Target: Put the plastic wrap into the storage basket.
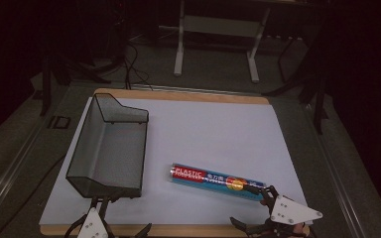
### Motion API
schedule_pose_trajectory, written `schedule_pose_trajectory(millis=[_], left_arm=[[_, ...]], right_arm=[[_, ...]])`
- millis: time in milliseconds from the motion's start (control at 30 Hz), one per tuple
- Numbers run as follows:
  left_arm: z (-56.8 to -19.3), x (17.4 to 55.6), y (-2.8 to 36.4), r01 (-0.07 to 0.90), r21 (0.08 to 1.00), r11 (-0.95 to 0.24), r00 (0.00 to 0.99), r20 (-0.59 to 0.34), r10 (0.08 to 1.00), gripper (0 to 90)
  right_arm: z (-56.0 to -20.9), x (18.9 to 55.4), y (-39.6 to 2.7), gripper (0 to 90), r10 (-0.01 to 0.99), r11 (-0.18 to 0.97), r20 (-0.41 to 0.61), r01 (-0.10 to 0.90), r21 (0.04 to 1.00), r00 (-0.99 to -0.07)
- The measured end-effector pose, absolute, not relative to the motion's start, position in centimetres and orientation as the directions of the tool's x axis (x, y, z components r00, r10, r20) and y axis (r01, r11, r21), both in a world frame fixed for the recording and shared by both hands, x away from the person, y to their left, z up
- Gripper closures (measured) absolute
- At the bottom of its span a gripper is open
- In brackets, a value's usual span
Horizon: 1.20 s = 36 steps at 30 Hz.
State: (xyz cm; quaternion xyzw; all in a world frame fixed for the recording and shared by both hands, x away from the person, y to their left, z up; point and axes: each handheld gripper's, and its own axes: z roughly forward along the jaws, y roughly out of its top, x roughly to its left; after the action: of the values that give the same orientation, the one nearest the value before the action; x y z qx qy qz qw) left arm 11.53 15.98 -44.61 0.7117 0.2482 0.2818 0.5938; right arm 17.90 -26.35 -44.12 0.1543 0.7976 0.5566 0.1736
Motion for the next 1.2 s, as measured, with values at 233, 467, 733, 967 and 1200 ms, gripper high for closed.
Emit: schedule_pose_trajectory(millis=[233, 467, 733, 967, 1200], left_arm=[[-44.7, 11.5, 15.9, 0.007, 0.986, -0.166, 0.723, 0.11, 0.682, 1.6], [-44.7, 11.5, 15.9, 0.006, 0.986, -0.168, 0.722, 0.112, 0.683, 1.5], [-44.8, 11.5, 15.9, 0.005, 0.986, -0.166, 0.724, 0.111, 0.681, 1.5], [-44.7, 11.6, 16.0, 0.007, 0.988, -0.154, 0.734, 0.099, 0.672, 1.5], [-44.8, 11.6, 16.0, 0.008, 0.988, -0.157, 0.736, 0.101, 0.669, 1.5]], right_arm=[[-43.6, 18.1, -26.3, 9.4, 0.453, 0.336, -0.129, 0.035, 0.941, -0.882], [-43.3, 19.1, -25.9, 13.3, 0.392, 0.375, -0.241, -0.085, 0.923, -0.888], [-42.6, 20.6, -25.2, 11.9, 0.375, 0.451, -0.217, -0.027, 0.892, -0.901], [-42.7, 22.2, -24.0, 9.4, 0.415, 0.515, -0.178, 0.069, 0.854, -0.892], [-43.1, 23.2, -22.5, 8.4, 0.338, 0.607, -0.176, 0.071, 0.792, -0.925]])
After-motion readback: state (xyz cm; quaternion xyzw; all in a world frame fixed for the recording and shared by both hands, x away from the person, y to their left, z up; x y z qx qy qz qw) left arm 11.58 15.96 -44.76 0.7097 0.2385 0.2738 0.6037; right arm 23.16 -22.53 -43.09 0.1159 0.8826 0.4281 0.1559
